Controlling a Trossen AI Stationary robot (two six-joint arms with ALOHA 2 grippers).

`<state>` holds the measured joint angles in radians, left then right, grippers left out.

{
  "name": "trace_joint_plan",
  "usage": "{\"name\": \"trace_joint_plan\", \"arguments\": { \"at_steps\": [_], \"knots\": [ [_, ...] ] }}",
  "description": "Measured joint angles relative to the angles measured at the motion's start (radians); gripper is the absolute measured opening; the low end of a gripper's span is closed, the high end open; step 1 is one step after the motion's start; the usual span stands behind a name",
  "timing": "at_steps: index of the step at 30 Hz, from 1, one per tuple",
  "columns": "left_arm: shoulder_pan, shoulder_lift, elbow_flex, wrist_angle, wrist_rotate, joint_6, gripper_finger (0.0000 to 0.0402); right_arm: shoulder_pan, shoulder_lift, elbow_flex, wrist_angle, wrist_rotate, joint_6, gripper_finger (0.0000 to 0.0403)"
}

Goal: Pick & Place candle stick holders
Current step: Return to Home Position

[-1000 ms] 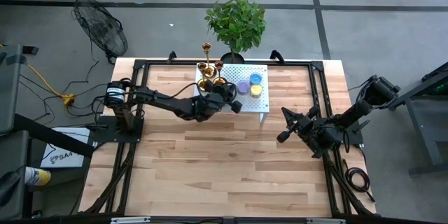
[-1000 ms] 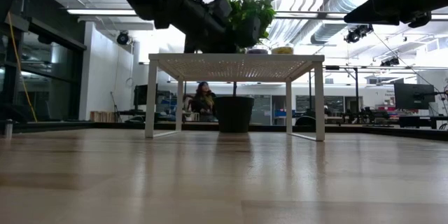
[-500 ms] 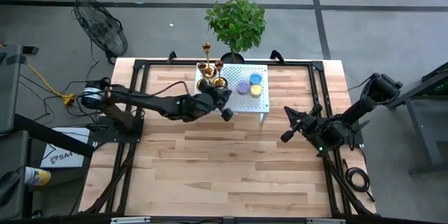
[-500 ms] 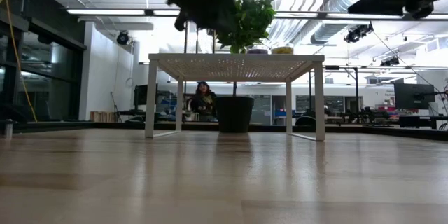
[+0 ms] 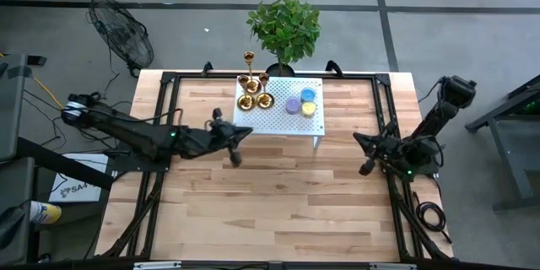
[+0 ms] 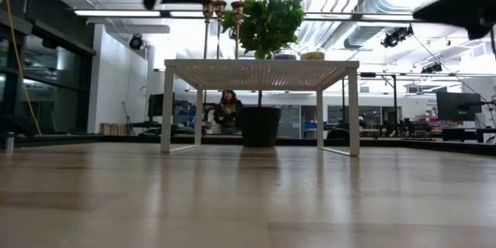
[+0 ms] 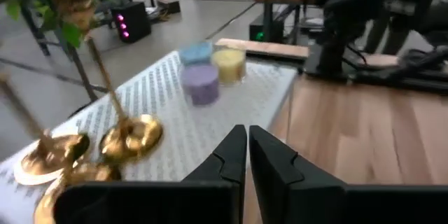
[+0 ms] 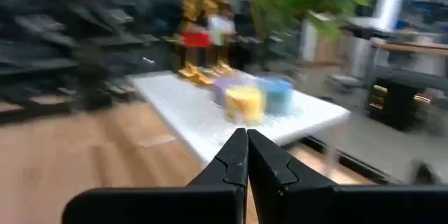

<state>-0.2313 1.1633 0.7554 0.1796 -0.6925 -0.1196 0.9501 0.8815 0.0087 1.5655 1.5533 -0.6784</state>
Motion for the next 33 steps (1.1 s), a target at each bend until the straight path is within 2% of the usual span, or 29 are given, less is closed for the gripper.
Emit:
{"name": "trace_joint_plan", "arguments": {
  "at_steps": [3,7,11,14,20,25,28,33],
  "knots": [
    [-0.021,-0.088,-0.085,0.021,0.011,-0.002,0.0017,0.061,-0.057,0.018,-0.009,-0.022,-0.086,0.0],
    [-0.018,-0.185,-0.214,0.138,0.11,0.012,0.0017,0.129,-0.124,0.052,0.0,-0.033,-0.258,0.0],
    [-0.018,-0.247,-0.337,0.302,0.187,0.079,0.0017,0.169,-0.202,0.056,-0.001,-0.053,-0.319,0.0],
    [-0.018,-0.278,-0.403,0.399,0.201,0.098,0.0017,0.192,-0.247,0.056,-0.019,-0.084,-0.343,0.0],
    [-0.018,-0.303,-0.475,0.459,0.186,0.092,0.0017,0.229,-0.263,0.055,-0.103,-0.357,-0.343,0.0],
    [-0.018,-0.303,-0.481,0.468,0.207,0.09,0.0017,0.211,-0.263,0.055,-0.247,-0.491,-0.213,0.0],
    [-0.018,-0.303,-0.481,0.468,0.209,0.093,0.0017,0.169,-0.263,0.055,-0.349,-0.604,-0.093,0.0],
    [-0.017,-0.303,-0.481,0.469,0.24,0.094,0.0017,0.001,-0.262,0.055,-0.499,-0.902,0.112,0.0]
  ]
}}
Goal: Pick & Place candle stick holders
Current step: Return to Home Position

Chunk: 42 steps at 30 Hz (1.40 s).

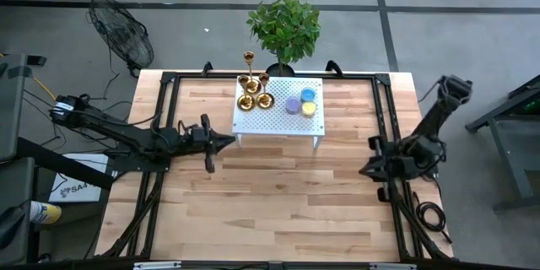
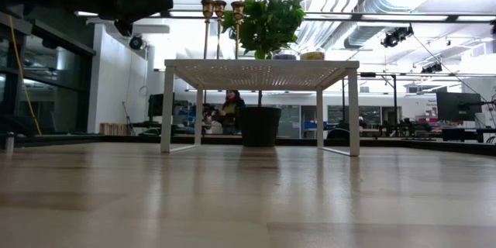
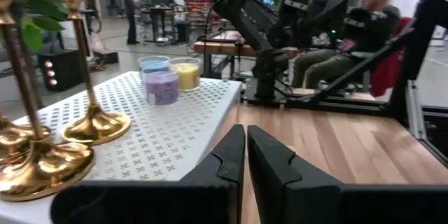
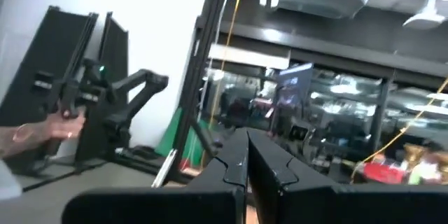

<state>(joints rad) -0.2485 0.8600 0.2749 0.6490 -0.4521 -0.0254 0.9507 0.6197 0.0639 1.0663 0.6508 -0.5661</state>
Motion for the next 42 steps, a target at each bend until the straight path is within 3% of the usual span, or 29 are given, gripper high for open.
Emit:
{"name": "trace_joint_plan", "arguments": {
  "at_steps": [7,16,23,30,42],
  "knots": [
    [0.0,0.0,0.0,-0.005,0.038,0.026,0.0017,-0.262,-0.004,0.0,-0.182,-0.262,0.238,0.0],
    [0.014,-0.077,-0.04,-0.008,0.045,0.049,0.0017,-0.406,-0.152,0.0,-0.451,-0.333,0.358,0.0],
    [0.108,-0.186,-0.154,0.054,0.165,-0.03,0.0017,-0.457,-0.366,0.0,-0.714,-0.352,0.419,0.0],
    [0.199,-0.199,-0.194,0.064,0.227,-0.067,0.0017,-0.53,-0.527,0.0,-0.892,-0.436,0.435,0.0],
    [0.375,-0.199,-0.244,0.129,0.372,-0.11,0.0017,-0.774,-0.587,0.0,-1.025,-0.633,0.478,0.0]
  ]
}}
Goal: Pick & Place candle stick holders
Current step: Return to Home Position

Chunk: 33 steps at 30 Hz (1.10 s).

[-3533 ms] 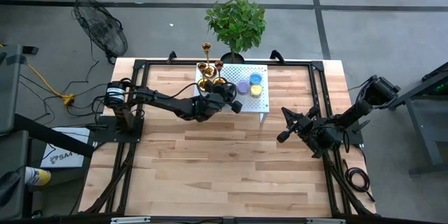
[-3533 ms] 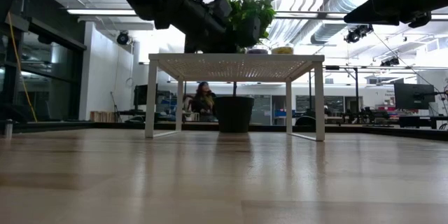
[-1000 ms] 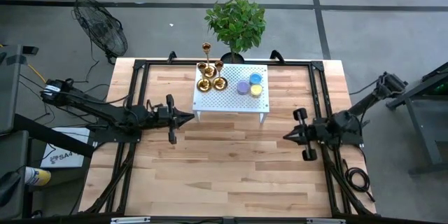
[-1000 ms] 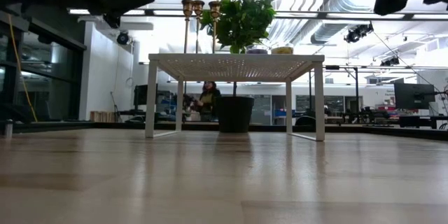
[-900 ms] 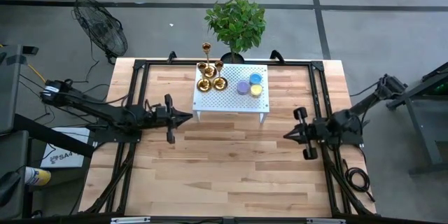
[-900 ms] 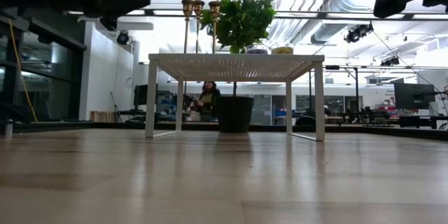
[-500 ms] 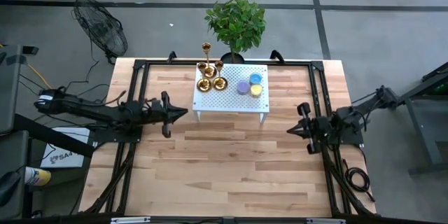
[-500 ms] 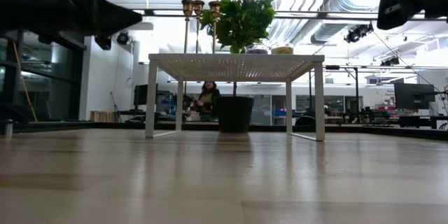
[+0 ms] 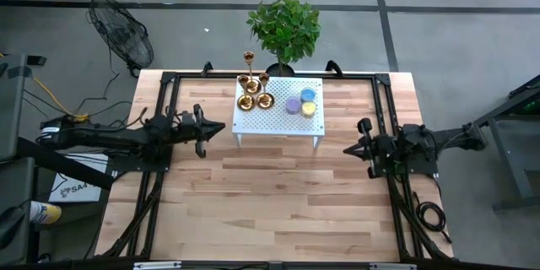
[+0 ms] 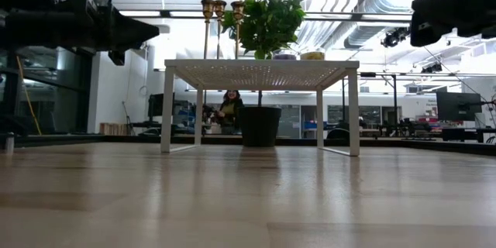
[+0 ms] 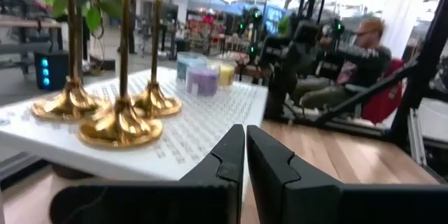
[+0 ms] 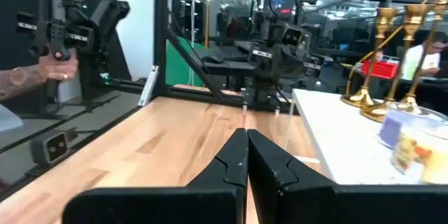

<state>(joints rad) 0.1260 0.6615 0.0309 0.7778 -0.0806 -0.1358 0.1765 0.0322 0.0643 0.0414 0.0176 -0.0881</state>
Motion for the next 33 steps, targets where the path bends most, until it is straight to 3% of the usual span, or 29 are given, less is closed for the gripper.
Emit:
{"name": "trace_joint_plan", "arguments": {
  "at_steps": [12,23,33],
  "knots": [
    [0.024,0.007,-0.017,-0.007,-0.002,0.0,0.0017,-0.159,0.015,-0.055,0.042,-0.008,0.02,0.0],
    [0.024,0.023,-0.018,-0.026,-0.079,0.053,0.0017,-0.165,0.02,-0.055,-0.004,0.044,0.036,0.0],
    [0.025,0.021,-0.019,0.02,-0.035,0.074,0.0017,-0.165,0.02,-0.055,0.008,0.107,0.037,0.0]
  ]
}}
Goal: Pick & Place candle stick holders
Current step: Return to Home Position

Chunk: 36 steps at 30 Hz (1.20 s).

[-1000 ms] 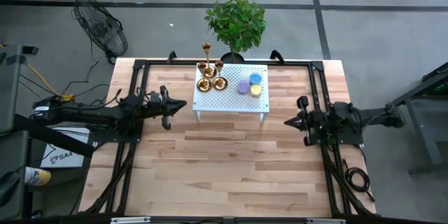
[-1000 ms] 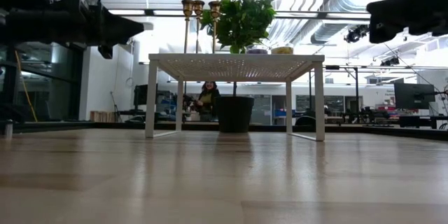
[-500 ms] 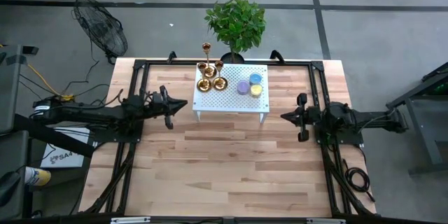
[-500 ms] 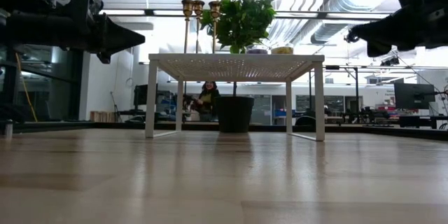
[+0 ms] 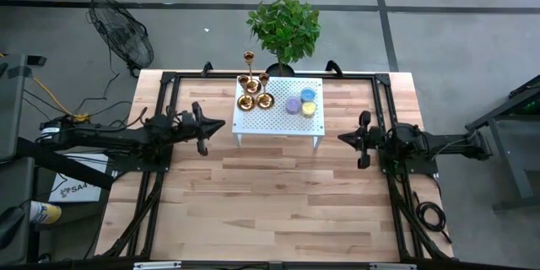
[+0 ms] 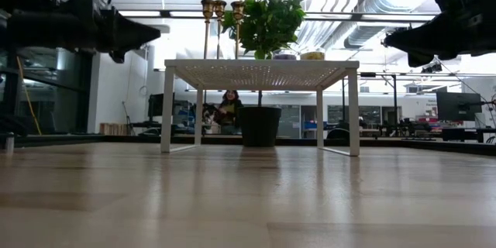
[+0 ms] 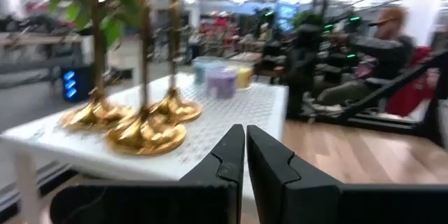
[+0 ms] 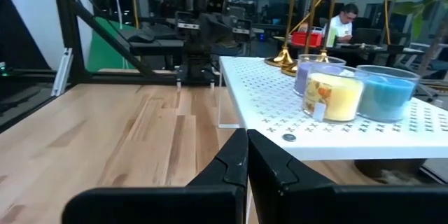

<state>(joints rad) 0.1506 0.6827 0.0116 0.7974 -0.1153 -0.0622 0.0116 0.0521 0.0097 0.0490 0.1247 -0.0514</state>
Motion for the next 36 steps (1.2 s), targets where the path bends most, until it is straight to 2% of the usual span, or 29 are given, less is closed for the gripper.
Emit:
{"name": "trace_joint_plan", "arguments": {
  "at_steps": [6,16,21,31,36],
  "knots": [
    [0.0,-0.029,0.0,-0.007,0.046,0.024,0.0017,0.0,0.0,0.0,-0.001,0.009,0.004,0.0001],
    [0.0,-0.186,0.0,-0.204,0.053,0.002,0.0017,0.0,0.0,0.0,0.0,0.009,-0.006,0.0001],
    [0.0,-0.264,0.0,-0.354,0.033,0.0,0.0017,0.0,0.0,0.0,0.0,0.009,-0.008,0.0004],
    [0.0,-0.485,0.0,-0.603,0.028,0.005,0.0017,0.0,0.0,0.0,0.0,0.009,-0.008,0.0001],
    [0.0,-0.624,0.0,-0.725,0.064,0.02,0.0017,0.0,0.0,0.0,0.0,0.009,-0.008,0.0003]
  ]
}}
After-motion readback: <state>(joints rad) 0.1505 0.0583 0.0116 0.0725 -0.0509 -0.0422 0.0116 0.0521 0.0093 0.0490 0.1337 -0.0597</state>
